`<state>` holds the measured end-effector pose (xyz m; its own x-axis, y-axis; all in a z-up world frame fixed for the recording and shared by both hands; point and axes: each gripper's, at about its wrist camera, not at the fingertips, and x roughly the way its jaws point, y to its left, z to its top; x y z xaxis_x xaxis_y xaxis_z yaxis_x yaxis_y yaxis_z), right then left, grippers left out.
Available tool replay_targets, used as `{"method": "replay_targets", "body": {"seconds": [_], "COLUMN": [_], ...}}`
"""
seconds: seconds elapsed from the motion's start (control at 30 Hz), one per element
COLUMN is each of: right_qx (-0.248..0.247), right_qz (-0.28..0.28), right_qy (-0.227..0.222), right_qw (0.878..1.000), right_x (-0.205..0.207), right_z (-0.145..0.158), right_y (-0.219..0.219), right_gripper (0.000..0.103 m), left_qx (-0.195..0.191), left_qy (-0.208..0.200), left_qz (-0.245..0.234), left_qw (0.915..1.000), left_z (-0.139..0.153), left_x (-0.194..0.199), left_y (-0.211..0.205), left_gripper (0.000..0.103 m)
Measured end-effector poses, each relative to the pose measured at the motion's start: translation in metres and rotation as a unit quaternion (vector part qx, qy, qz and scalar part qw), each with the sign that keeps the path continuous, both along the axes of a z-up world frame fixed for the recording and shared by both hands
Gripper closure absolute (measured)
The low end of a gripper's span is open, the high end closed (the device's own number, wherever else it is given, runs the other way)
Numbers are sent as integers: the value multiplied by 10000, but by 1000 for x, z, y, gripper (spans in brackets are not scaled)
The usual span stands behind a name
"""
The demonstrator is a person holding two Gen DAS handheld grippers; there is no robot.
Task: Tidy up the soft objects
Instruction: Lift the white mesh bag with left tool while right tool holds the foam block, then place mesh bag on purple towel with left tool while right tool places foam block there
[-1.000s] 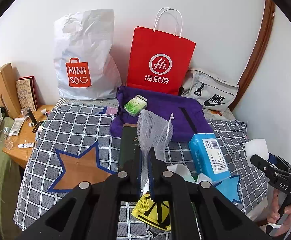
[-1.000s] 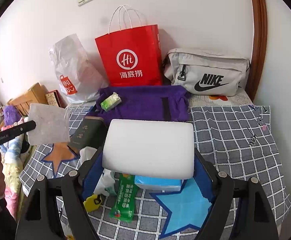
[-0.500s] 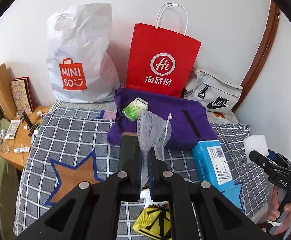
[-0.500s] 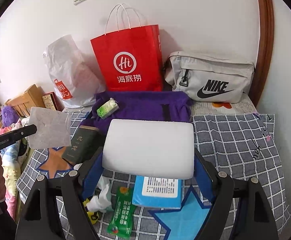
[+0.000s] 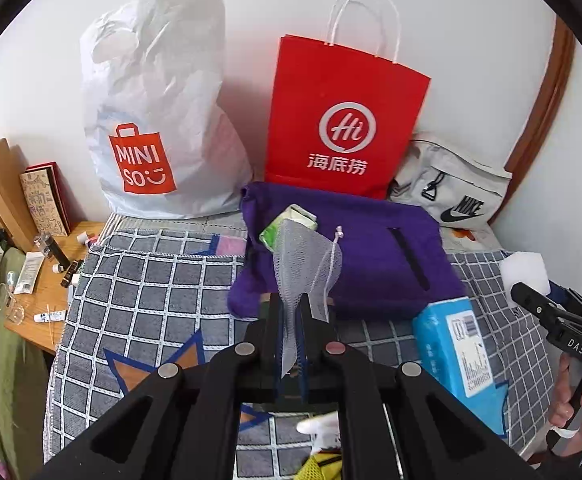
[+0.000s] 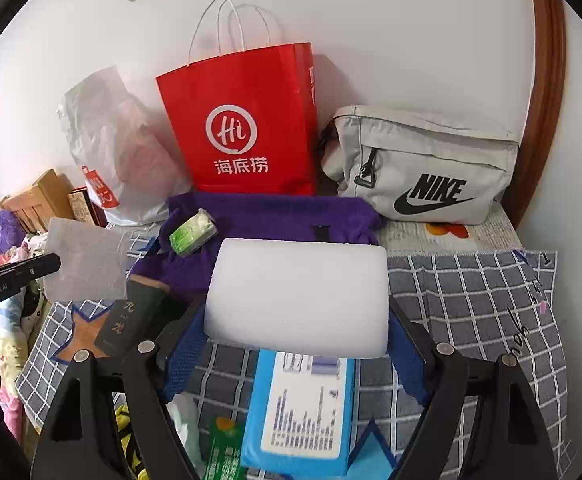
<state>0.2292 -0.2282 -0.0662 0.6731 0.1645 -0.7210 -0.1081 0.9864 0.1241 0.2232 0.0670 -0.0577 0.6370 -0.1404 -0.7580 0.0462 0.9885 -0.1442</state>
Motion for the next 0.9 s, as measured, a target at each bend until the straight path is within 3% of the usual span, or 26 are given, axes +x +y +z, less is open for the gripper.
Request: {"method": "replay_targets", "body": {"seconds": [0.27, 0.73, 0.9], "right_qx": [51, 83, 49], "right_qz": [48, 273, 315], "right_qy": [49, 211, 340], "right_qw": [10000, 9994, 9989], "right_x": [36, 104, 122], "right_z": [-11, -34, -48], "right_y": [0, 5, 6], "right_gripper": [21, 21, 21], "left_qx": [-109, 7, -214], "left_qy": [112, 262, 393], "left_qz": [28, -402, -525], "left_qw": [9999, 9988, 9976], "left_z": [-8, -25, -36], "left_x": [28, 86, 102], "left_y": [-1, -51, -62], "left_gripper": [97, 97, 97]}}
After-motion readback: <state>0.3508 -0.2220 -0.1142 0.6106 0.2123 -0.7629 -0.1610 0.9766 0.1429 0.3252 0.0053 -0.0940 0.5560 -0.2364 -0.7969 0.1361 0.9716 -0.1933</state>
